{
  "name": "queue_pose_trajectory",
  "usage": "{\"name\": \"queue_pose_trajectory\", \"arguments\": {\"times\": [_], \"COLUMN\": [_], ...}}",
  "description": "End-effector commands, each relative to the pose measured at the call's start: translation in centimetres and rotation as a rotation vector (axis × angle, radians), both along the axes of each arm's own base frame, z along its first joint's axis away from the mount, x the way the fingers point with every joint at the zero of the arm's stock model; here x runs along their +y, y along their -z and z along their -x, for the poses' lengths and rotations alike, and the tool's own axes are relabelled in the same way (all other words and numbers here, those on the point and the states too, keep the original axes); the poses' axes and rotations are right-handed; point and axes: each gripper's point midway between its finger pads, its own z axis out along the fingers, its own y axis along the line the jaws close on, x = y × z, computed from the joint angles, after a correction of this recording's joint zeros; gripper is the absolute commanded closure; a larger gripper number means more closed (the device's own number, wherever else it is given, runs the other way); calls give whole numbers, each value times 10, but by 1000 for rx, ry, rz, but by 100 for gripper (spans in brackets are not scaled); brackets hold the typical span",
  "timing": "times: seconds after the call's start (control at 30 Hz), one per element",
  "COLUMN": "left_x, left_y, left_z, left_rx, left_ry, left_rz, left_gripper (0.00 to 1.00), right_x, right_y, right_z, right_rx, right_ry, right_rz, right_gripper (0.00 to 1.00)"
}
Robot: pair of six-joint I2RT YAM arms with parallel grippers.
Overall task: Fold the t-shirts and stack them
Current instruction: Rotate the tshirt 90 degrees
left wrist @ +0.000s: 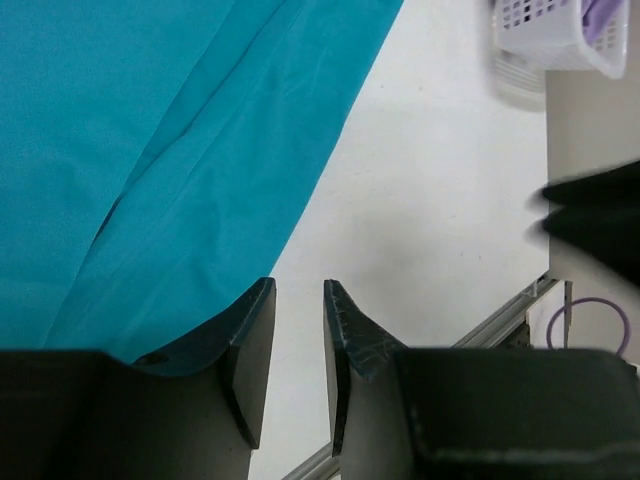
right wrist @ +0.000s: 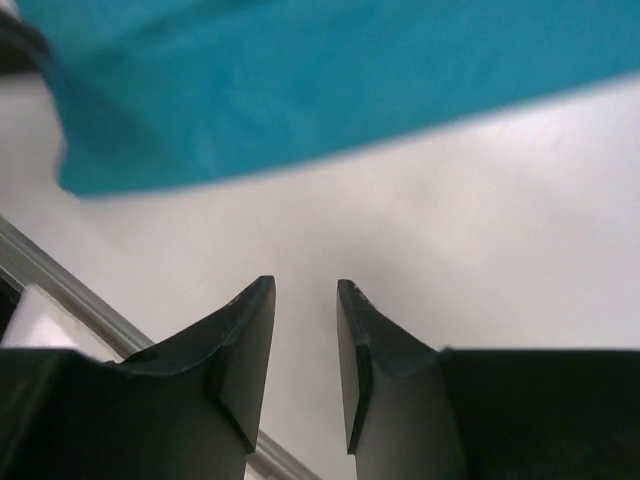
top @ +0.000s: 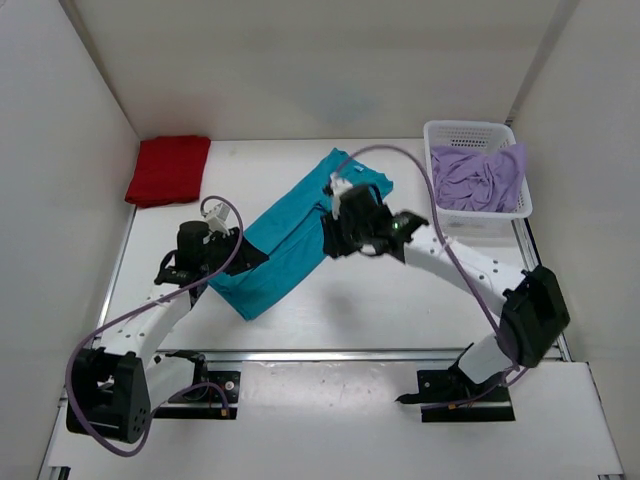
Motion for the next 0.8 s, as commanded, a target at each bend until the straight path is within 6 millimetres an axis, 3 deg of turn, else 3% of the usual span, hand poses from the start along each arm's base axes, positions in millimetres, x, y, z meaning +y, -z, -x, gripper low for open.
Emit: {"name": "queue_pose_trajectory", "arguments": {"times": [0.0,0.03,0.2,0.27,0.3,0.37,0.47,0.6,0.67,0.77], "left_x": [-1,1,3,2,0,0,6,8,8,2], "left_y": [-17,-21,-36,-30,-34,-31,-26,-22,-22,-18], "left_z": [2,-1,-8,-5,-5,-1,0,1,0,1], "left_rx": [-44,-53,-81,-66,-80,-78,-73,-65,-66,-53], "left_ry": [43,35,20,24,33,28,3,2,2,19], "left_rz": [13,15,58,61,63,73,75,56,63,49], "left_gripper": [63,63,61,62,61,61,62,61,61,61], "right_x": [32,49,107,119,124,130,131,118,100,44], "right_y": [25,40,80,102,101,117,135,142,141,140], "right_z": [11,28,50,46,46,39,33,38,40,39], "right_rx": [-14,36,145,176,180,188,209,244,249,236], "right_ry": [87,66,50,64,63,87,110,141,158,217], "right_rz": [-228,-280,-385,-361,-366,-340,-279,-266,-262,-265], "right_gripper": [70,68,62,61,62,61,65,91,100,100]}}
